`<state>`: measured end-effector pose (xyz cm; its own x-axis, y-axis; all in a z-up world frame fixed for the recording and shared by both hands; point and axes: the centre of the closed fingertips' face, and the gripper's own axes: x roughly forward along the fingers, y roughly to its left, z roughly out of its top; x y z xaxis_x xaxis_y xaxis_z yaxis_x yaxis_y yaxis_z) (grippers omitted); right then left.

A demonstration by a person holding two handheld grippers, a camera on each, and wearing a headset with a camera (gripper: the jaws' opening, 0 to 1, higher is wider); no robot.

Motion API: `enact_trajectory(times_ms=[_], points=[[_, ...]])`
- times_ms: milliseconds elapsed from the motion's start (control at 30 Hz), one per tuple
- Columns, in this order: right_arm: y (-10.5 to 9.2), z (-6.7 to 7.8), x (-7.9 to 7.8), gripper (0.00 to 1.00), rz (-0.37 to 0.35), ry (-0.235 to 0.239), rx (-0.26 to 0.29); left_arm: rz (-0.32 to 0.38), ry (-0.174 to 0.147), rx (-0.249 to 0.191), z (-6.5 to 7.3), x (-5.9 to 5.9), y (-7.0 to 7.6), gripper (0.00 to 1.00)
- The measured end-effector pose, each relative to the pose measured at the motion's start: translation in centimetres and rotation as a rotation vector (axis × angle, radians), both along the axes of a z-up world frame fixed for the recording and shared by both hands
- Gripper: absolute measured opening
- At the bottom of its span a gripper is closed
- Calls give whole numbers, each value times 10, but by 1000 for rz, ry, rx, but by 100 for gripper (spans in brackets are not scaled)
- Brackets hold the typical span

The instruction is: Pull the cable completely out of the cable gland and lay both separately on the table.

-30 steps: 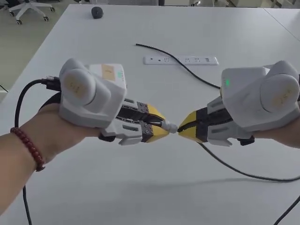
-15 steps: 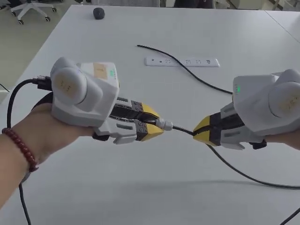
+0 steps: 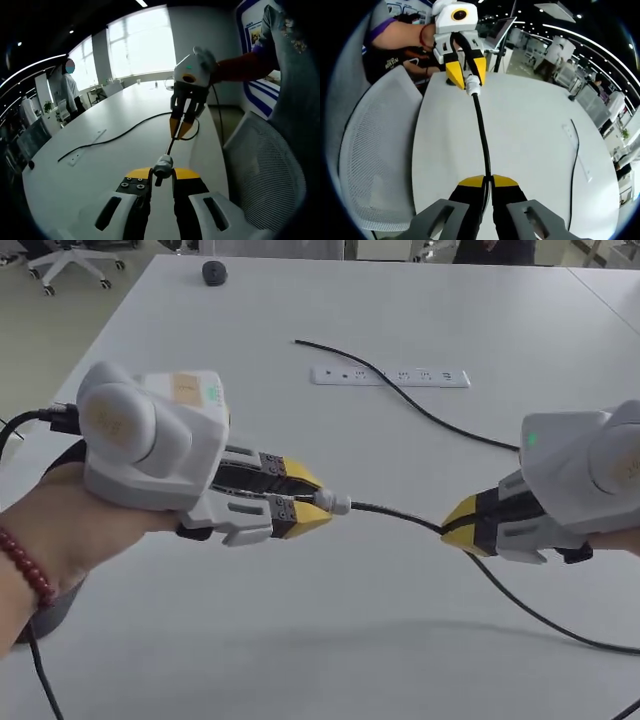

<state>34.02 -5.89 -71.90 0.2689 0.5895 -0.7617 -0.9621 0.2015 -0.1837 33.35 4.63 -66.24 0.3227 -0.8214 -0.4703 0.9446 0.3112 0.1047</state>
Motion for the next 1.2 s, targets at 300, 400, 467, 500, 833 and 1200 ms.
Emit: enact_trajectory(times_ms=[300,400,467,500,833,1200], points=[[-13,-5,4,0,-26,7,-13,10,1,1,-2,0,2,16],[-16,-5,7,0,-37,4,-12,12,0,1,-2,1,1,16],[-19,-6,10,0,-49,4,-12,14,0,1,-2,2,1,16],[-20,-6,11,0,-49,7,-13,16,1,2,-2,2,1,16],[-28,-11,24,0,-103,10,-19,28,-1,-4,0,9,4,16],[-39,-16,47,0,-220,38,8,30,-3,-15,1,11,3,16]])
